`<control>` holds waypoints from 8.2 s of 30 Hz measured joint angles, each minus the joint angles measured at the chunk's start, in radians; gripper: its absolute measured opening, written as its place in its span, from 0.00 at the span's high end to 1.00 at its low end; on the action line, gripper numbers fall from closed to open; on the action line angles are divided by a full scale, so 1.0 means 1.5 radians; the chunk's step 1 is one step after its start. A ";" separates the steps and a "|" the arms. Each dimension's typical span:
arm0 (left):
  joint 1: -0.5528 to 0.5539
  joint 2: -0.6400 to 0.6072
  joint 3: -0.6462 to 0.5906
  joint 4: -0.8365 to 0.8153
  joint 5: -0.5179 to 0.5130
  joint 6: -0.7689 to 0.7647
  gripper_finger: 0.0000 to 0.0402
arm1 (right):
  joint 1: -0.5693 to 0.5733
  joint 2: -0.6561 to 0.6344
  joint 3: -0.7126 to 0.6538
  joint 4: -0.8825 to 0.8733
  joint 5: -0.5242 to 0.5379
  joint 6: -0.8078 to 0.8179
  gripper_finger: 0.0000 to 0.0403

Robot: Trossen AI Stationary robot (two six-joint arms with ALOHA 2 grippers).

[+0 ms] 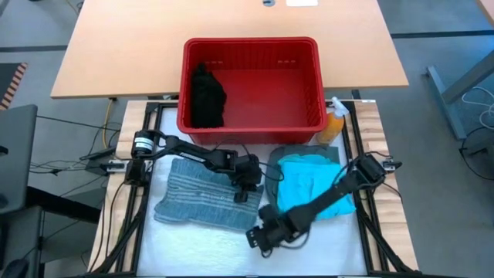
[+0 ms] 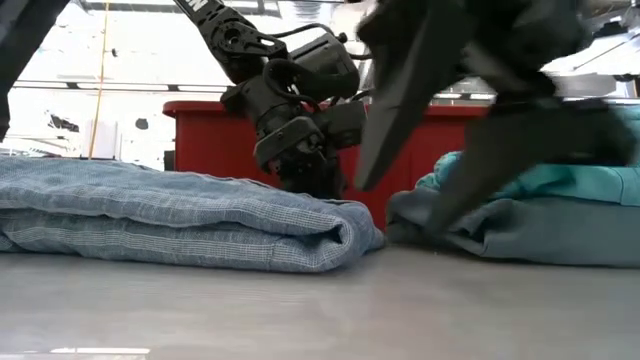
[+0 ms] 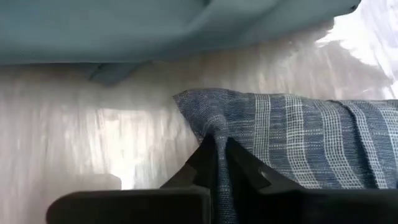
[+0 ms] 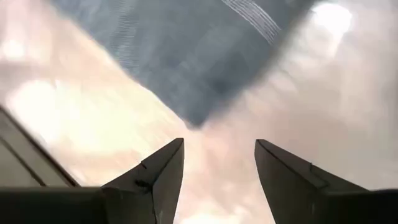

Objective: Fold Laundry from Bin
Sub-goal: Fold the blue shirt

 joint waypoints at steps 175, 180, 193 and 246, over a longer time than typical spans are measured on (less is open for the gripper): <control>-0.202 -0.582 -0.212 0.067 -0.161 -0.099 1.00 | -0.133 -0.201 0.042 -0.031 0.003 -0.600 0.28; -0.203 -0.582 -0.212 0.074 -0.166 -0.092 1.00 | -0.142 -0.176 0.028 0.045 -0.006 -0.643 0.28; -0.203 -0.587 -0.211 0.072 -0.199 -0.093 0.99 | -0.135 -0.156 0.028 0.066 -0.028 -0.694 0.84; -0.147 -0.208 -0.244 0.383 -0.061 -0.195 0.99 | -0.074 -0.162 0.242 -0.319 -0.085 -0.312 0.88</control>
